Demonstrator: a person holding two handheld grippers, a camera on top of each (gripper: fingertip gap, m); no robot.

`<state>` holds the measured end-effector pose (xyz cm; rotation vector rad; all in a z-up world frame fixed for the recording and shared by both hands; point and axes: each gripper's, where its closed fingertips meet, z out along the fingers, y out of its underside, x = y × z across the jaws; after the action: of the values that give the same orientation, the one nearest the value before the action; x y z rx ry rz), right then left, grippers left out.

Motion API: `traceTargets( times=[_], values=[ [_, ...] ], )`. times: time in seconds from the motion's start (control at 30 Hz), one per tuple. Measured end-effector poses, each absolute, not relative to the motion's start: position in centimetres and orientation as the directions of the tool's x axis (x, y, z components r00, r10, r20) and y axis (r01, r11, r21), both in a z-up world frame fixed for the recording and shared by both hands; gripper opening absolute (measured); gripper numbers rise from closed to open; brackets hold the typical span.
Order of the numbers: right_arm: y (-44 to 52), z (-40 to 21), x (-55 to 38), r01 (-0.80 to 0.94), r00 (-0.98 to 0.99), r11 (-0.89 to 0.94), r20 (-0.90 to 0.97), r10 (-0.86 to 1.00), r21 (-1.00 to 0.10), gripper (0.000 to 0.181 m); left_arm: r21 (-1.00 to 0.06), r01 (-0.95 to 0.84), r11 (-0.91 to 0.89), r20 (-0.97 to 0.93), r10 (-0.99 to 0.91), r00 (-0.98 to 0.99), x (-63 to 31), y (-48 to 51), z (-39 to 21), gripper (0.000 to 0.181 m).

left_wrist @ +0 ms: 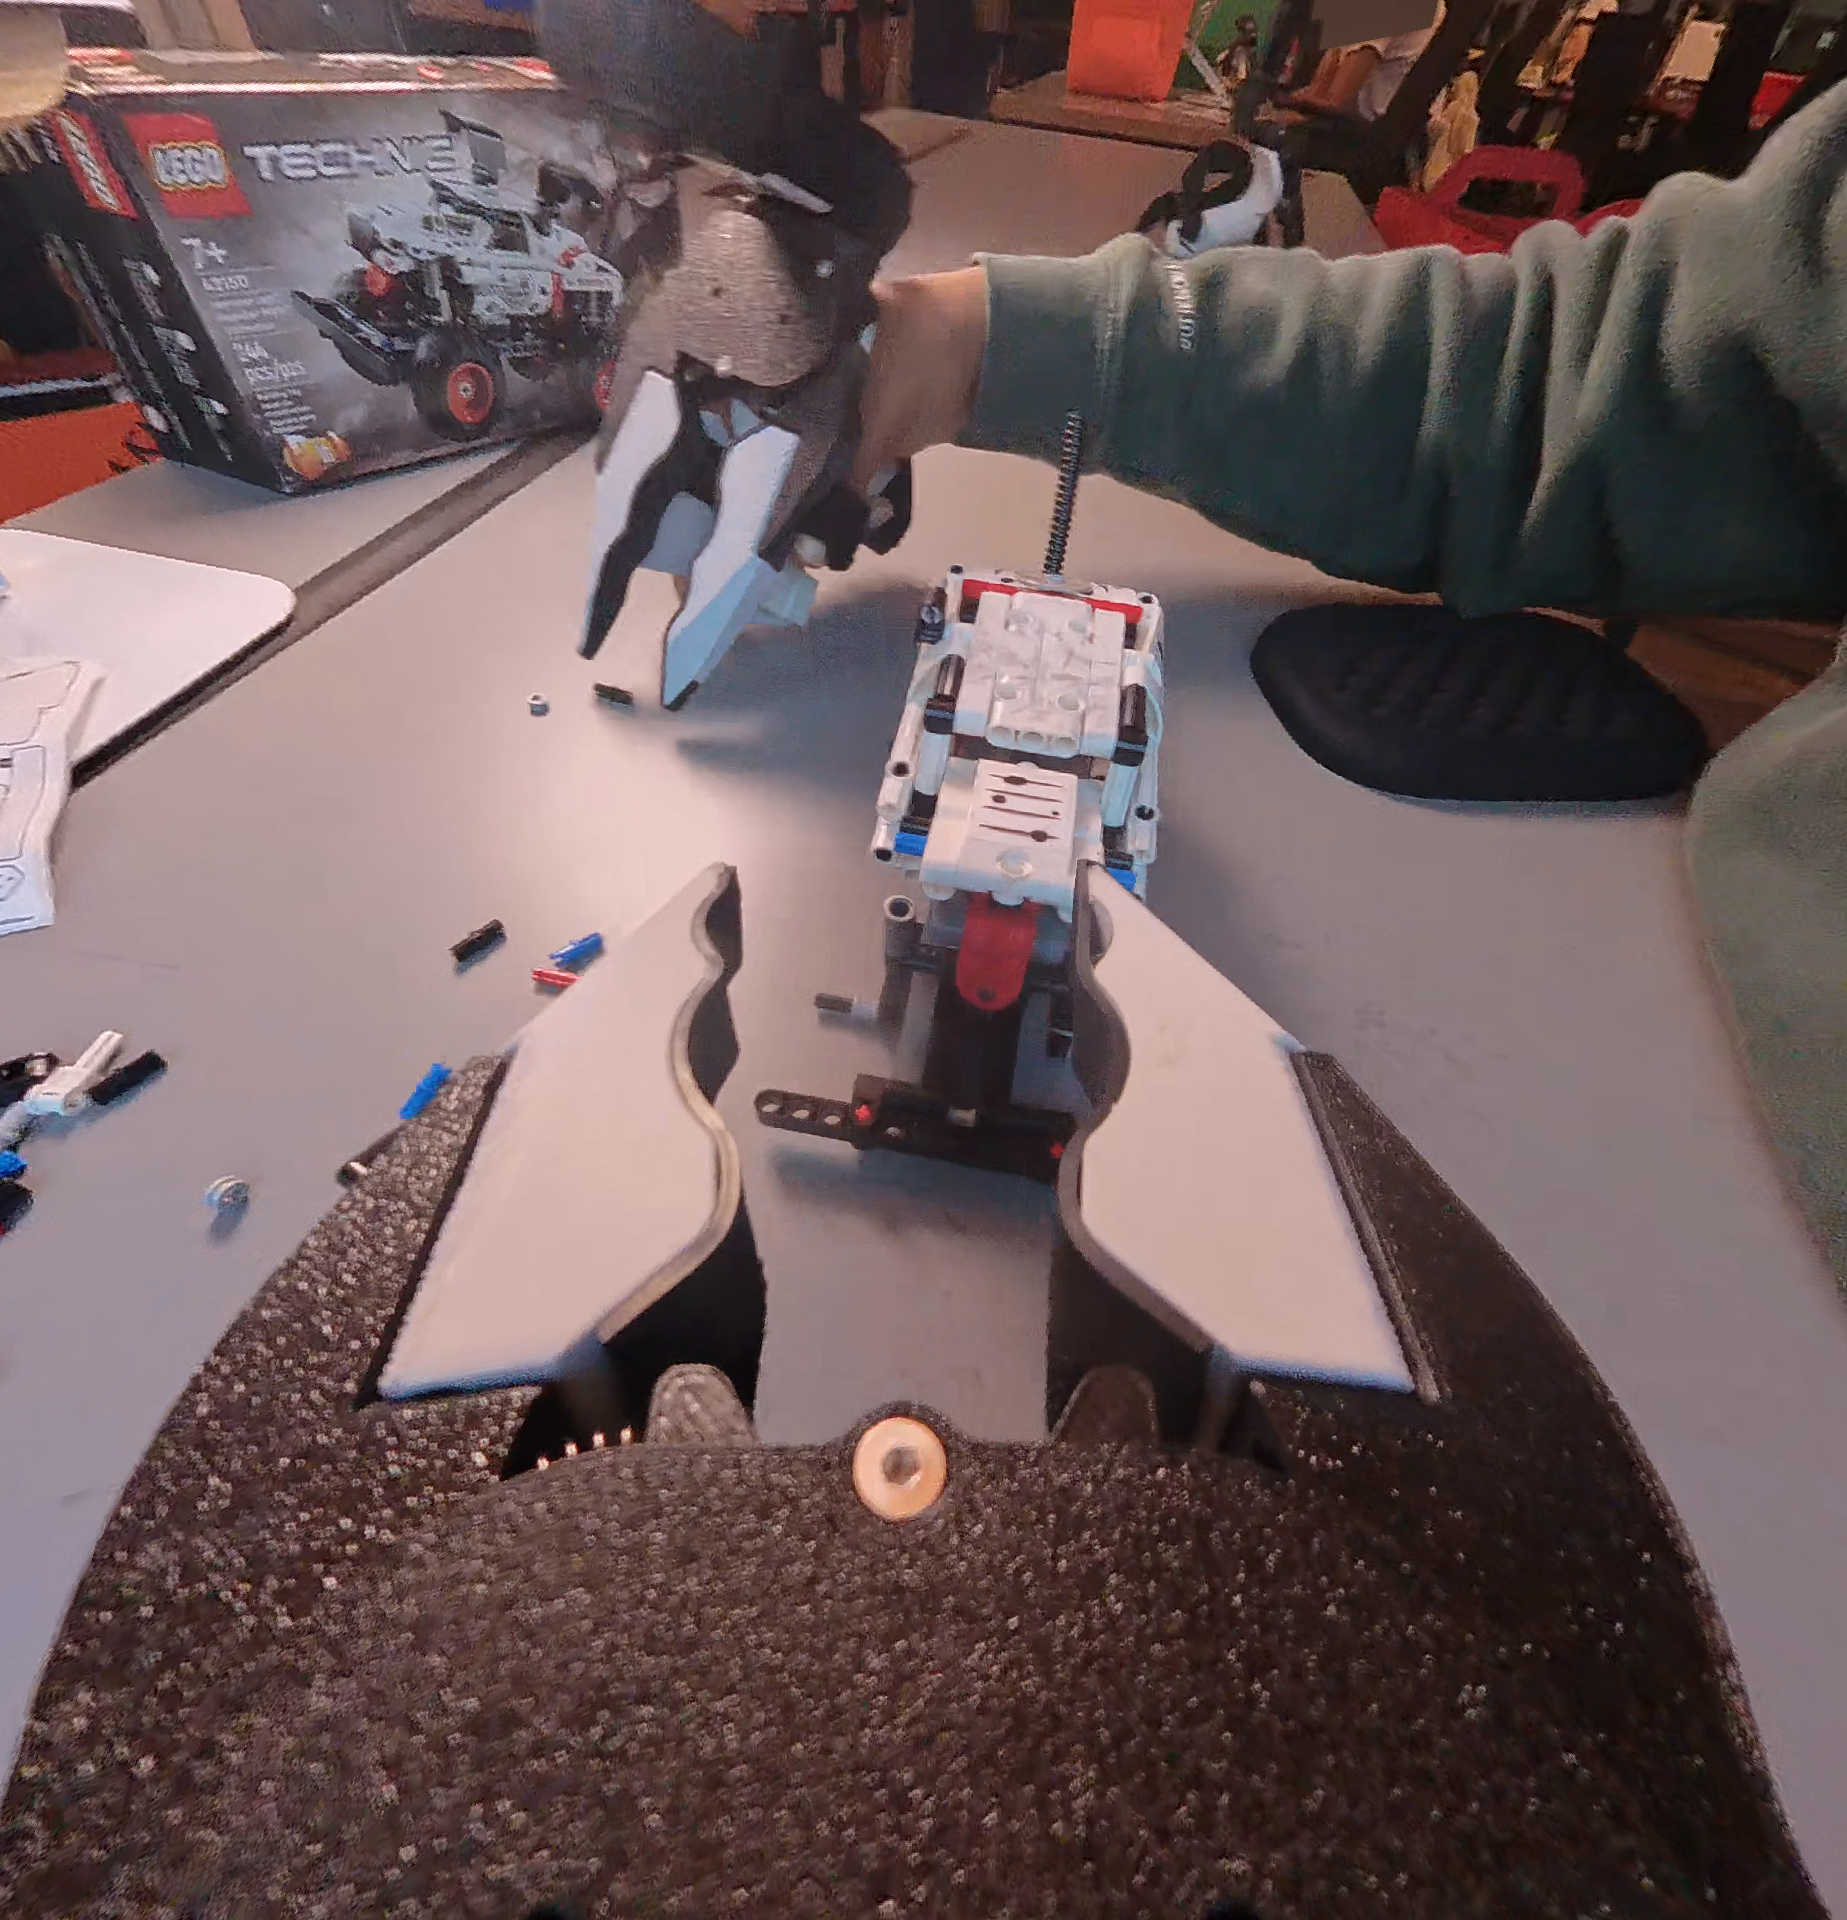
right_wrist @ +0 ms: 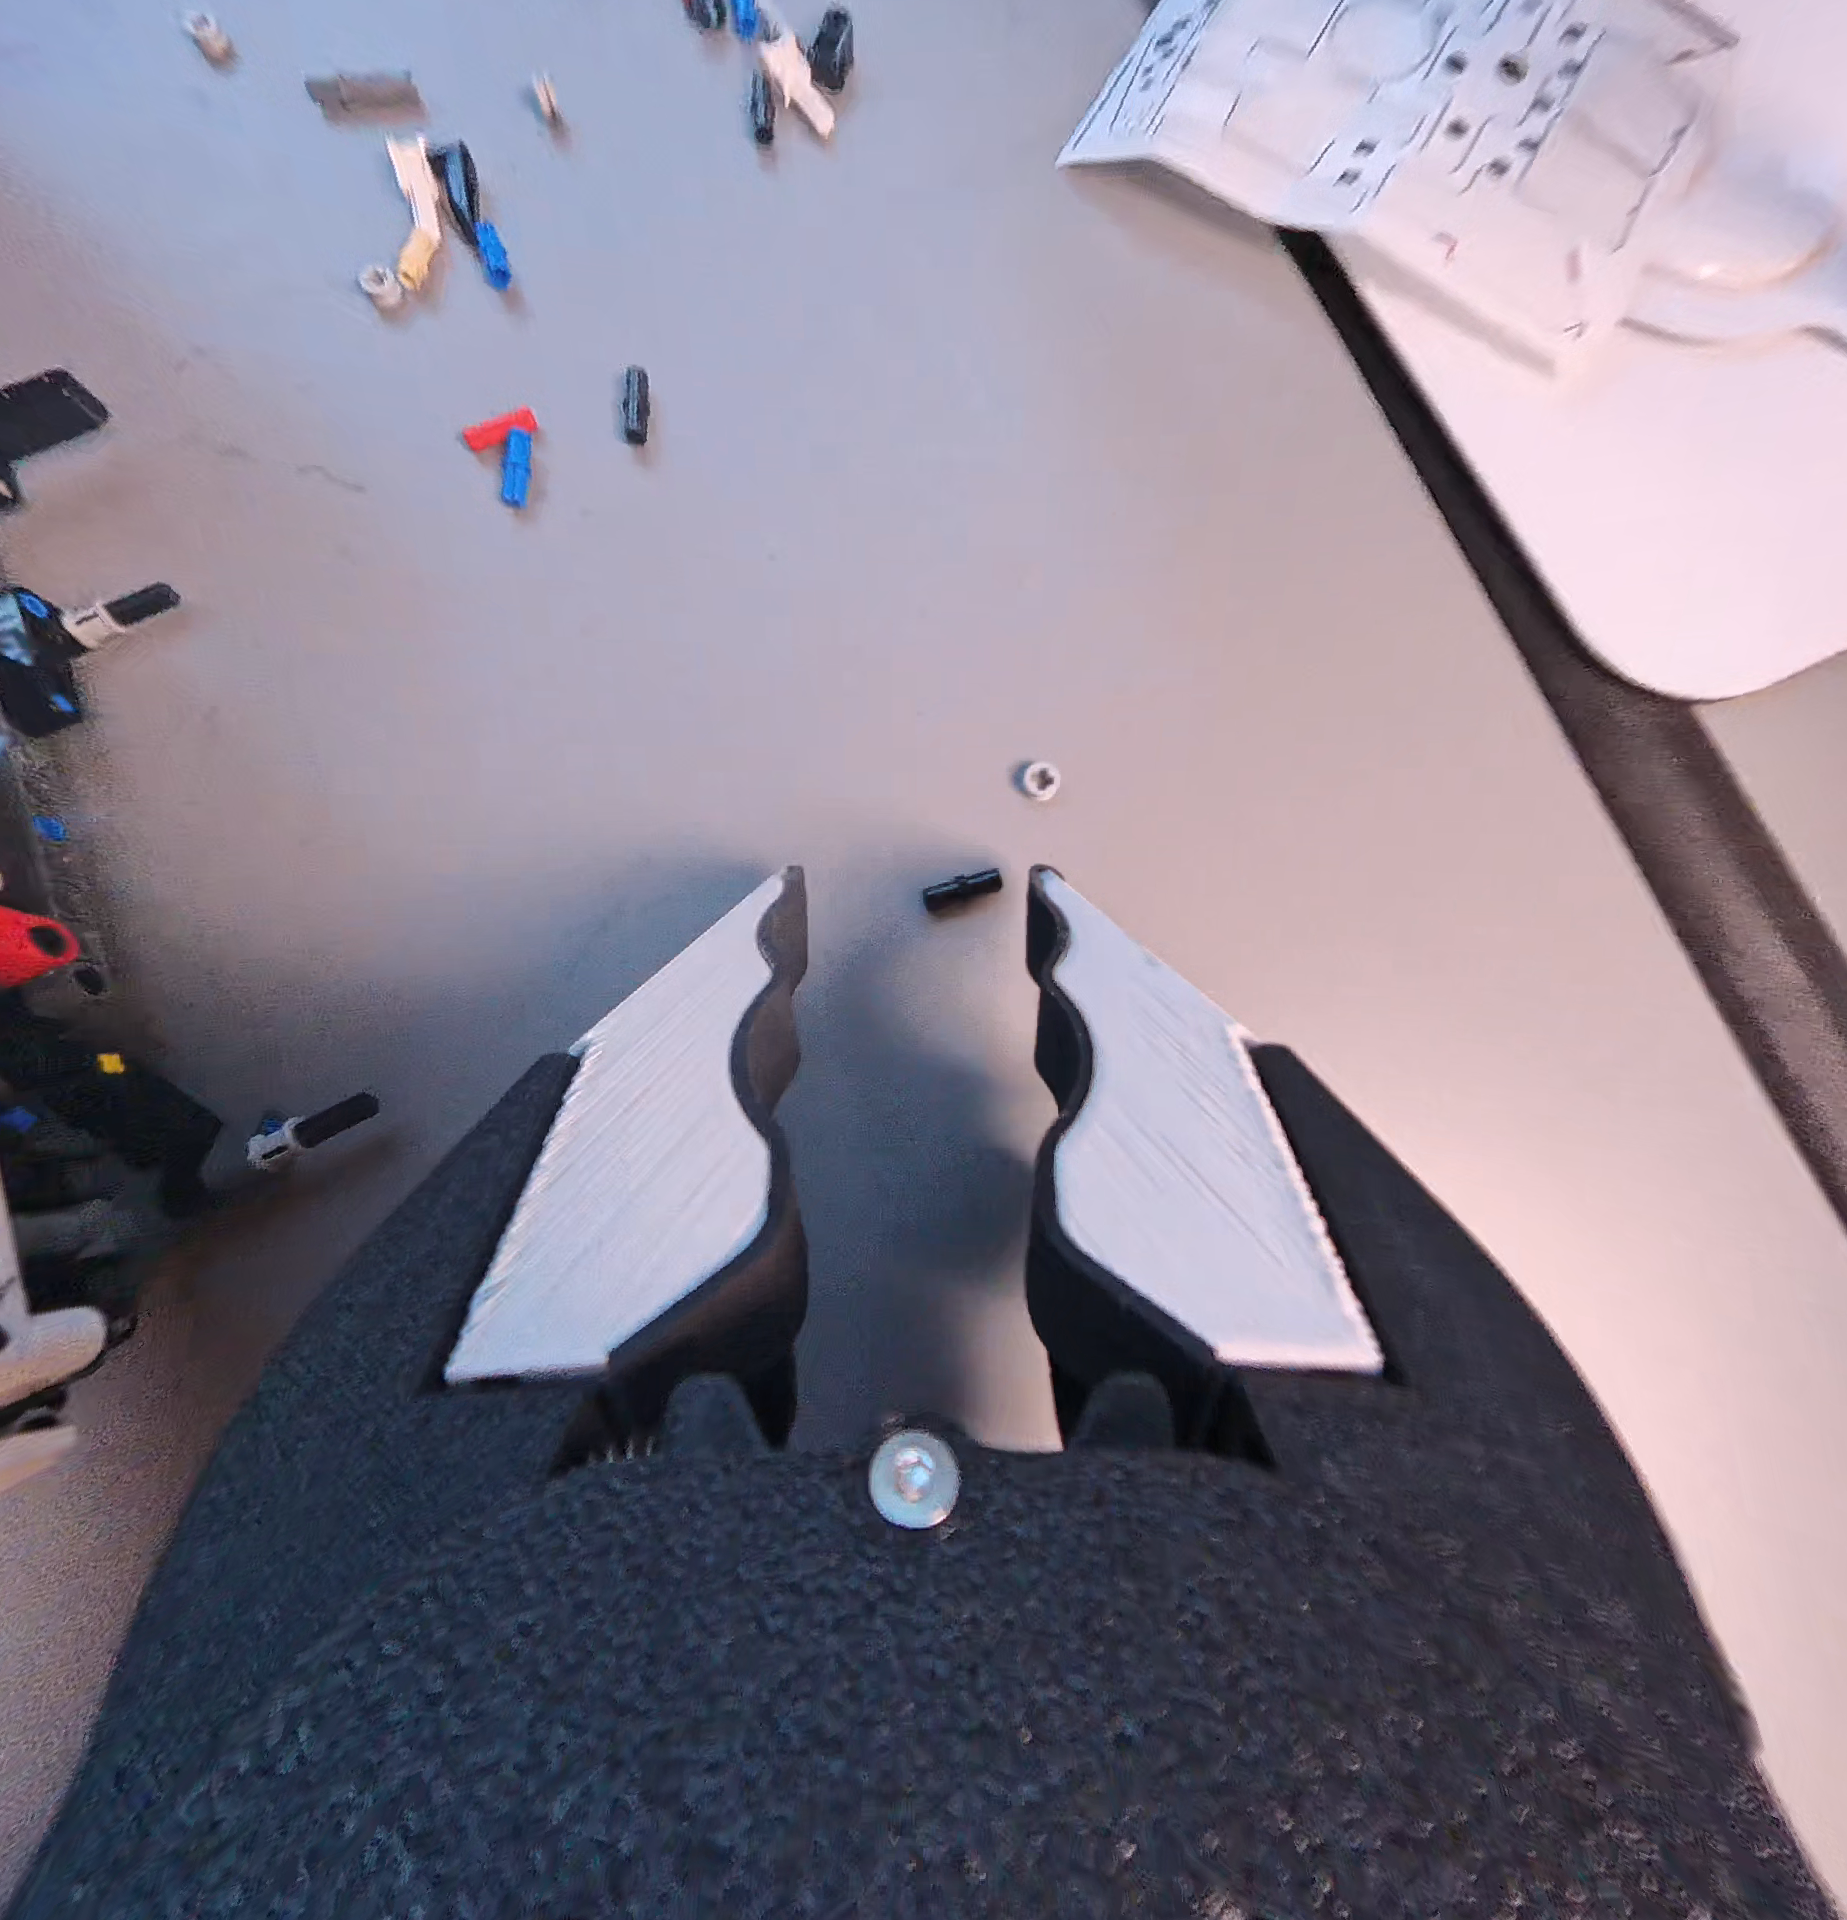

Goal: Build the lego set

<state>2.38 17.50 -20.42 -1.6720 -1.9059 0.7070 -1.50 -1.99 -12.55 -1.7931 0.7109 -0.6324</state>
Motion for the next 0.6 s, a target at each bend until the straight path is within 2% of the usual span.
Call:
traceTargets(
  times=[0.1,0.17,0.27,0.6],
  values=[
    [17.0,-21.1,2.0,0.737,-0.149,0.121,0.014,0.989,-0.665,0.039,-0.922,-0.214,-0.323,0.126,-0.772,0.623,-0.3,-2.9,-14.1,0.074],
    [17.0,-21.1,2.1,0.741,-0.154,0.123,0.010,0.988,-0.660,0.043,-0.906,-0.260,-0.335,0.114,-0.783,0.612,0.8,-2.9,-15.3,0.074],
    [17.0,-21.2,2.7,0.733,-0.150,0.115,0.005,0.989,-0.670,0.045,-0.887,-0.321,-0.332,0.063,-0.776,0.628,2.2,-2.1,-16.4,0.058],
    [17.4,-20.4,4.8,0.675,-0.096,0.056,-0.013,0.995,-0.736,0.045,-0.880,-0.365,-0.303,0.055,-0.829,0.556,8.9,-1.1,-16.4,0.057]
  ],
)
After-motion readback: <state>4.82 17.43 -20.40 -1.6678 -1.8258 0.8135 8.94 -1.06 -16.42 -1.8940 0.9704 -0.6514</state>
